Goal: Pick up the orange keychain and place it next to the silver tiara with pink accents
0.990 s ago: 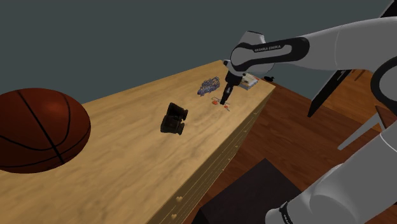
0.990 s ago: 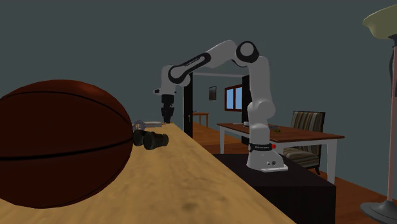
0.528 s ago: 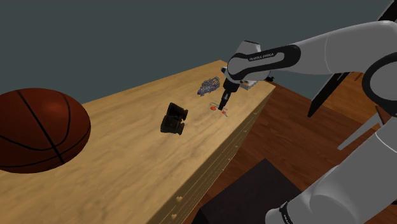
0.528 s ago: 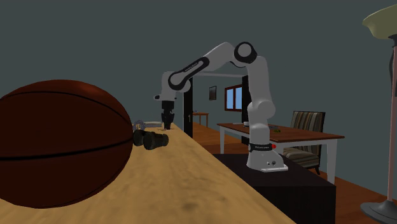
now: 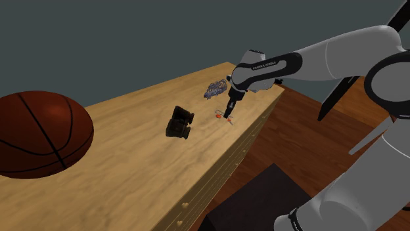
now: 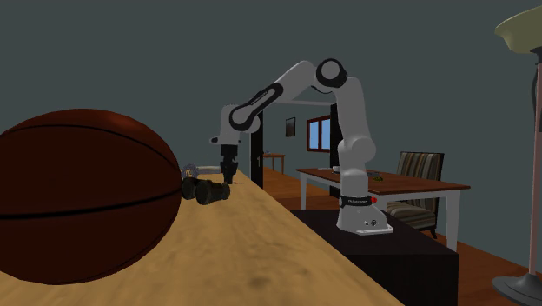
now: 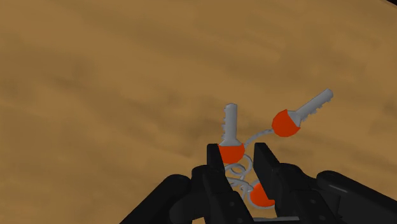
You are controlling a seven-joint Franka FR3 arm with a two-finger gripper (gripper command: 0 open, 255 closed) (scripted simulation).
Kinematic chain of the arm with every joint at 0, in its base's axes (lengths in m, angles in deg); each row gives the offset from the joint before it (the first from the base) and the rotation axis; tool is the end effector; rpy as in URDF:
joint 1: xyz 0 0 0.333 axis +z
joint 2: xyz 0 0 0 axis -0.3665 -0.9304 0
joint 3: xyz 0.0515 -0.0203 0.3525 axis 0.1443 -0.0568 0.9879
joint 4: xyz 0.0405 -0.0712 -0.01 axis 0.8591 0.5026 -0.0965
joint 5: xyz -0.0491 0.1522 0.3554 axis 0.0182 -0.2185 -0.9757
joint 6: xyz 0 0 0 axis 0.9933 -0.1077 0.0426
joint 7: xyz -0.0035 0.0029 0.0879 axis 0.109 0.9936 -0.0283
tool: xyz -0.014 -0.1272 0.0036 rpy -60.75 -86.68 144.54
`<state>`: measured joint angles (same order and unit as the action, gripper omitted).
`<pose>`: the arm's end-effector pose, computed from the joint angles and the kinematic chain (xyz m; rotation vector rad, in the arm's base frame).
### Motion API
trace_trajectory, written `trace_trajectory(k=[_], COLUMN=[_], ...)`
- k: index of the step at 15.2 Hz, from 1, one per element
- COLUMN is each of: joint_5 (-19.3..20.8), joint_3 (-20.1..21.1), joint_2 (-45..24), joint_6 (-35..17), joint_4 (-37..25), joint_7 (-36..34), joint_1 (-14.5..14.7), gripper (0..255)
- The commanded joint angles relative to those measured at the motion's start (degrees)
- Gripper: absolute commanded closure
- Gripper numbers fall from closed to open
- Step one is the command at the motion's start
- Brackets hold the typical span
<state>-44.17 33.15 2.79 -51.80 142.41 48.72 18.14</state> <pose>0.5490 -0.0789 0.3702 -2.9335 -0.9288 -0.0806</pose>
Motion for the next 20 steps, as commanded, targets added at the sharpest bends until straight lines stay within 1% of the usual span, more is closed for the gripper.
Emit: trace_trajectory(k=[1, 4, 5, 10, 14, 20], joint_5=[-0.02, -0.02, -0.02, -0.02, 1.00, 1.00], joint_3=[0.00, 0.00, 0.00, 0.00, -0.33, -0.33], joint_2=[-0.02, -0.02, -0.02, -0.02, 3.81, 3.81], joint_6=[-0.11, -0.11, -0.11, -0.11, 6.73, 6.73], joint_4=[0.07, 0.07, 0.07, 0.07, -2.96, -2.96], joint_7=[0.02, 0.02, 0.02, 0.02, -0.63, -0.63], joint_1=[-0.01, -0.01, -0.01, -0.01, -0.20, -0.21], gripper=[255, 255, 0, 0, 0, 0])
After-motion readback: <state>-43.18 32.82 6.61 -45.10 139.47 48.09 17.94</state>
